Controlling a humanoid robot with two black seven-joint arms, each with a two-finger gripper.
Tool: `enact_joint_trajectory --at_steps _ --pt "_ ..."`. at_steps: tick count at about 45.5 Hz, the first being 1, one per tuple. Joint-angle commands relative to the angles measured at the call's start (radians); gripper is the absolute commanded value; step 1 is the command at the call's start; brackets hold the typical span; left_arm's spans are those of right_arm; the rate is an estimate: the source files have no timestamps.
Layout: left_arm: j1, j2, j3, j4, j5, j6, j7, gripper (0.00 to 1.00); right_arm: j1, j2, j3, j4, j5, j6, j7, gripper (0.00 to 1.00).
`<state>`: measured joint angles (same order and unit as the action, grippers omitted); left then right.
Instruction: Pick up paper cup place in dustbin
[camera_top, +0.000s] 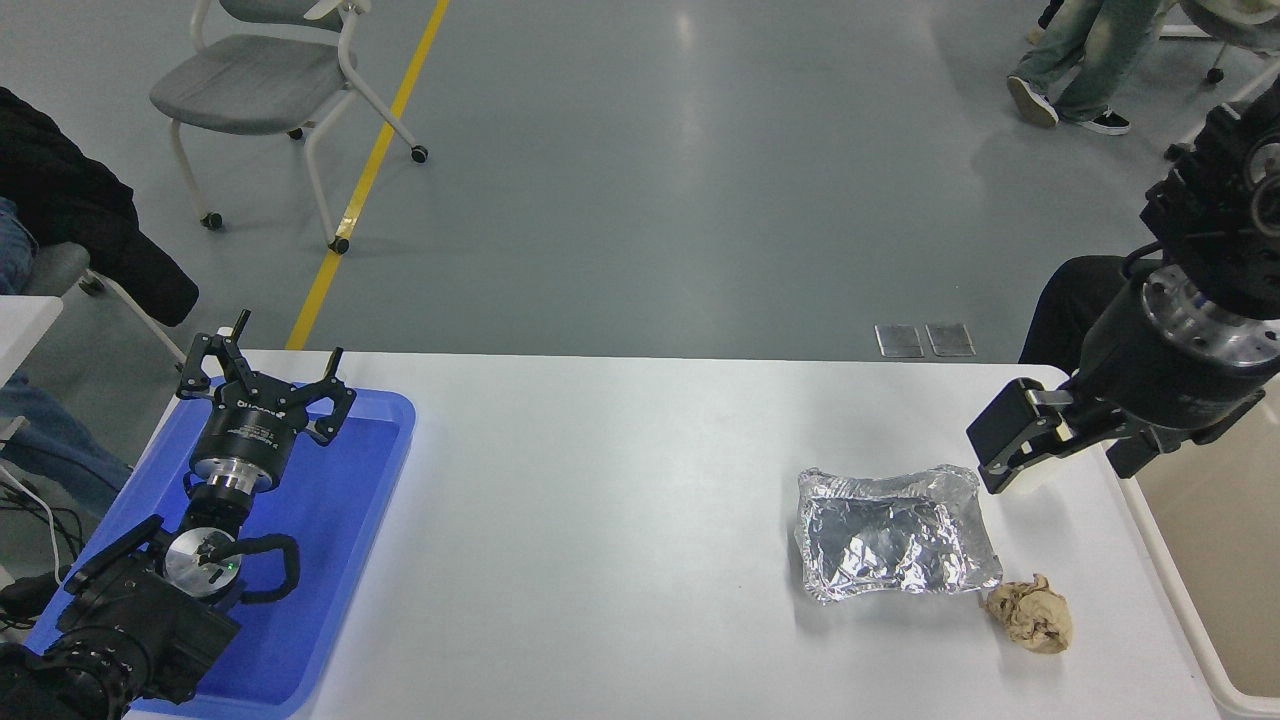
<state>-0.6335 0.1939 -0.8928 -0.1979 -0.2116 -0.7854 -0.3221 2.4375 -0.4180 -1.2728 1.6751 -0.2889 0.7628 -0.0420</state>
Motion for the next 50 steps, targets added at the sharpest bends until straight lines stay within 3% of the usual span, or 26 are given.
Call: enact_joint_trajectory --at_steps 1,9,24,50 --pt "0.0 0.001 0.0 0.003 0.0 0.0 0.0 1.0 -0.107 -0.036 0.001 -0.152 -0.116 -0.057 0.001 1.0" --pt "0.0 0.001 0.0 0.0 0.0 0.0 0.0 1.0 -0.3 -0.088 0.042 -0.389 -0.254 -0.091 0.004 1.0" --pt "0.002 0.002 0.0 0.0 0.0 0.0 -0.002 1.0 -0.771 -0.154 0.303 -0.793 -0.386 -0.22 0.008 1.0" --pt "0.002 0.002 0.0 0.003 0.0 0.0 -0.002 1.0 -1.233 -0.094 0.524 -1.049 -0.418 -0.534 0.013 1.0"
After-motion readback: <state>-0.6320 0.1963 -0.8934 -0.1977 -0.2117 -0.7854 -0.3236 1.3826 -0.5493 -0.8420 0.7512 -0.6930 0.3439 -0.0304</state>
